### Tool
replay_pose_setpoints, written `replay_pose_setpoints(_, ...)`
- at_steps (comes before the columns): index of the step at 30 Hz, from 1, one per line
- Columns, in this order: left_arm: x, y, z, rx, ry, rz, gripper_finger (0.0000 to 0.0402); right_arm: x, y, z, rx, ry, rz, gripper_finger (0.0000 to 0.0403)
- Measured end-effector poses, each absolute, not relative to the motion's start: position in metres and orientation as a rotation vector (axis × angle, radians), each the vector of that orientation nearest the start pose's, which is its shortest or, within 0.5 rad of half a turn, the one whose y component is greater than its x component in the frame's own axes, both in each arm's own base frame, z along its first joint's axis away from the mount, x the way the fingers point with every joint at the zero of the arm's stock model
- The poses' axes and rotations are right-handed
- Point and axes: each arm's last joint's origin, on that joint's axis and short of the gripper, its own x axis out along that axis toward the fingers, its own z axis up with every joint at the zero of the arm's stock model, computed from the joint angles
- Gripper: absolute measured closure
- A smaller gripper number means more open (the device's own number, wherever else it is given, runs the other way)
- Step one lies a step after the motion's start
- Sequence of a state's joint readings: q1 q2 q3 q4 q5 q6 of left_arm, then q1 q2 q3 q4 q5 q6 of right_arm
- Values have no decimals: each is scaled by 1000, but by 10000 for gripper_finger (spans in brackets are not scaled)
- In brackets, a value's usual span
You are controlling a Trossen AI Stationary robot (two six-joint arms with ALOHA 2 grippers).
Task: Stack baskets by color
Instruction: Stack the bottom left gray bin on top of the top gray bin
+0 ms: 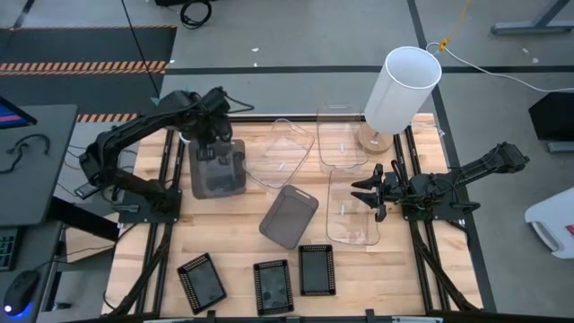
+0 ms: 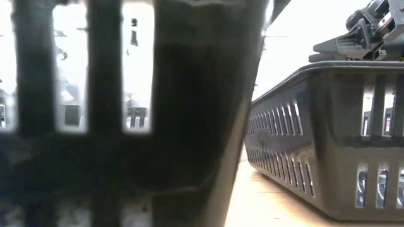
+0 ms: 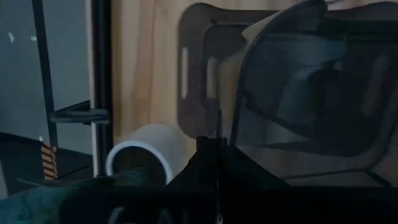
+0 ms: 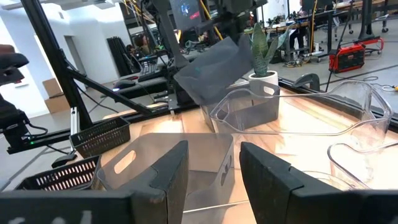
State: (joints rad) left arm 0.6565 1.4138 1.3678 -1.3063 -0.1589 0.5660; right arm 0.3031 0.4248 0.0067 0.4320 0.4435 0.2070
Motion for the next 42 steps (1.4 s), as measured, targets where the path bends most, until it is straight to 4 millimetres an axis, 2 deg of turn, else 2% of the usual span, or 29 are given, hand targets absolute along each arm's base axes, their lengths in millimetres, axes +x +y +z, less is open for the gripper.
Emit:
replay_pose_setpoints(6, 199, 175, 327, 129, 1468, 299, 401, 120, 24, 169, 212, -27, -138, 253)
replay_pose_setpoints(12, 207, 187, 316, 103, 1507, 287, 401, 120, 24, 169, 212, -27, -138, 253)
replay_pose_setpoints(22, 218, 195, 291, 66, 1569, 243, 401, 120, 25, 169, 212, -27, -138, 253)
replay_pose_setpoints(28, 225, 196, 279, -11, 1560, 139, 401, 120, 24, 169, 212, -27, -138, 253)
replay_pose_setpoints(35, 232, 198, 261, -60, 1641, 73, 401, 120, 24, 169, 212, -27, -138, 253)
replay_pose_setpoints(42, 239, 196, 252, -75, 1659, 34, 400, 120, 24, 169, 212, -27, -138, 253)
